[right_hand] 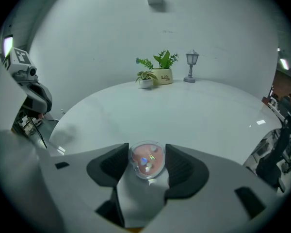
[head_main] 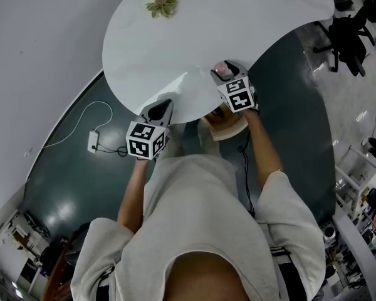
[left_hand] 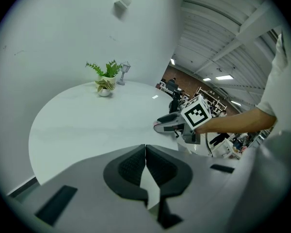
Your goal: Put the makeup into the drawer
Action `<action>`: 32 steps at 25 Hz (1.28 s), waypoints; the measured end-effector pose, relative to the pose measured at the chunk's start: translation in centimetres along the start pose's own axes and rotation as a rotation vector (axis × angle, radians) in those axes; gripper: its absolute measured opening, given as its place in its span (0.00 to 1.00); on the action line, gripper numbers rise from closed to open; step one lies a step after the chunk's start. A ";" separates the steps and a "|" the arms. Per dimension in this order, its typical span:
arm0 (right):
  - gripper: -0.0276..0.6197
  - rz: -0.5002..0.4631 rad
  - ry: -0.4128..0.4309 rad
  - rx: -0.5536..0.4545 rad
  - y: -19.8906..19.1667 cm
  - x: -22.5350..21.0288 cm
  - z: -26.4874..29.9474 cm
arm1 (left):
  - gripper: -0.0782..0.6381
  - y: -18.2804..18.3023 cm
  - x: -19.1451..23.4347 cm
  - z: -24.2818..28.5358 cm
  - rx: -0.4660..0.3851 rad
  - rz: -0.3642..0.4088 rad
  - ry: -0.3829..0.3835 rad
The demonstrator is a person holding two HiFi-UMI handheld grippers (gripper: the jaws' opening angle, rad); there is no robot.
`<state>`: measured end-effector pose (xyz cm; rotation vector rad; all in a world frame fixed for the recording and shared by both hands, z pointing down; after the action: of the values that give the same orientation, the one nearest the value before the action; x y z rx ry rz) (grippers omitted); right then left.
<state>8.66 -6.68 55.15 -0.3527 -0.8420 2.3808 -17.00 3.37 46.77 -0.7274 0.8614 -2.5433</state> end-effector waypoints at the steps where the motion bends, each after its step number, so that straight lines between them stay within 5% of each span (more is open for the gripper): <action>1: 0.40 -0.002 0.003 -0.002 0.0 0.0 0.0 | 0.12 0.0 -0.1 0.1 0.000 0.002 -0.003; 24: 0.40 0.059 0.021 -0.060 -7.1 2.9 -11.2 | 0.12 0.3 -4.7 3.0 0.028 0.081 -0.097; 32: 0.40 -0.109 0.124 0.066 -9.8 4.0 -10.9 | 0.12 -0.1 -5.9 3.5 0.030 0.078 -0.102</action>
<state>14.34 7.26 52.84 -0.4125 -0.7063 2.2546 -10.28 4.70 47.18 -0.7909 0.8002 -2.4227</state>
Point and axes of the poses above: the fingertips, and each gripper's own axes: z forward along the fingers, x to its left, y out of its top, the point moved 10 cm from there along -z, backward along the fingers
